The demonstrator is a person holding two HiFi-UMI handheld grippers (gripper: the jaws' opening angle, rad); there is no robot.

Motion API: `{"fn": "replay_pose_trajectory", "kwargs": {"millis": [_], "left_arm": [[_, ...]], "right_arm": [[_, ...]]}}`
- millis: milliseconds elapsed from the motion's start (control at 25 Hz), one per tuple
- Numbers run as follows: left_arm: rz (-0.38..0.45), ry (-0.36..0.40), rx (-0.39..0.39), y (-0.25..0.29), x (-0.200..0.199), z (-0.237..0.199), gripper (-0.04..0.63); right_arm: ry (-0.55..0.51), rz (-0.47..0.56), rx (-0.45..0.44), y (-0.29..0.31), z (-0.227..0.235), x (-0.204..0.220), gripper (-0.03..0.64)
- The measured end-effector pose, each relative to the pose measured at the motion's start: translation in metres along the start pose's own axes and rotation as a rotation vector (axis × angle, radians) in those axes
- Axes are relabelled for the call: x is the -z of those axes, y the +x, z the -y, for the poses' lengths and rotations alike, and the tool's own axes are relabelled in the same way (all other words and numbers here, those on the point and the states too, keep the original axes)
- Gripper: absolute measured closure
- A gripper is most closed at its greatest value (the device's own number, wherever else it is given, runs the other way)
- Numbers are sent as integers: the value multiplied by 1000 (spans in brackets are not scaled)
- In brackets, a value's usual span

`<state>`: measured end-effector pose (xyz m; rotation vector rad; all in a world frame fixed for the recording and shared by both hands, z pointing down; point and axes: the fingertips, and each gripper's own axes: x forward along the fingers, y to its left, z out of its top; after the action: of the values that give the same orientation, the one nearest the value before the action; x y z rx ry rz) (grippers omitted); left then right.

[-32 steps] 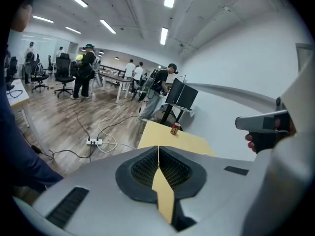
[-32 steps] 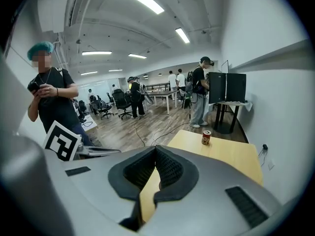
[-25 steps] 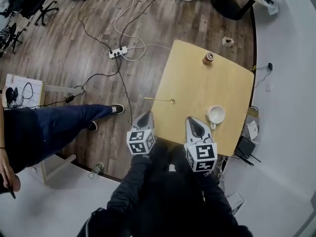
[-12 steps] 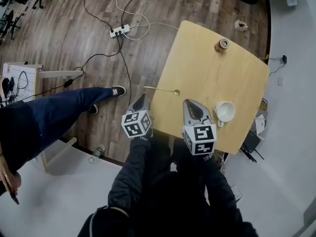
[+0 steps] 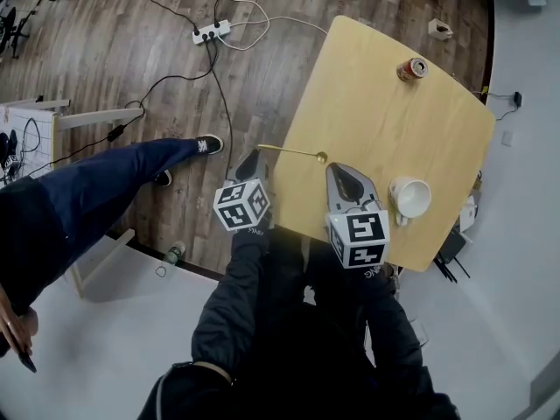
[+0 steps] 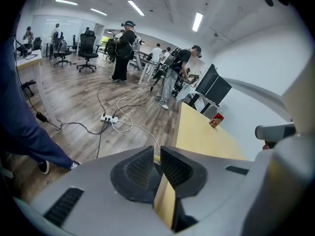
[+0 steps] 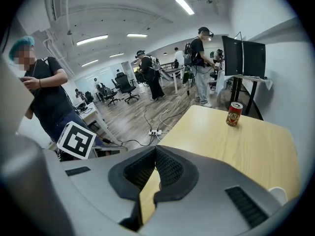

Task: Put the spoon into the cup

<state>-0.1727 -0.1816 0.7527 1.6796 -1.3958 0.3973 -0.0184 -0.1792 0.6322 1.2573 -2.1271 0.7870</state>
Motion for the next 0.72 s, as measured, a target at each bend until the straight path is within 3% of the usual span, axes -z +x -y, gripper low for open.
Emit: {"fn": "replay_pose_trajectory", "kwargs": {"millis": [160, 240, 360, 720], "left_arm": [[11, -7, 8, 9, -5, -10, 555], [6, -17, 23, 14, -5, -13, 496], [2, -44, 53, 19, -3, -16, 472], [-24, -231, 192, 40, 12, -13, 436]], "right_arm": [[5, -10, -3, 9, -1, 1, 595], [6, -16, -1, 11, 0, 4, 595], [12, -26, 2, 13, 1, 10, 595], [36, -43, -6, 15, 0, 20, 595]]}}
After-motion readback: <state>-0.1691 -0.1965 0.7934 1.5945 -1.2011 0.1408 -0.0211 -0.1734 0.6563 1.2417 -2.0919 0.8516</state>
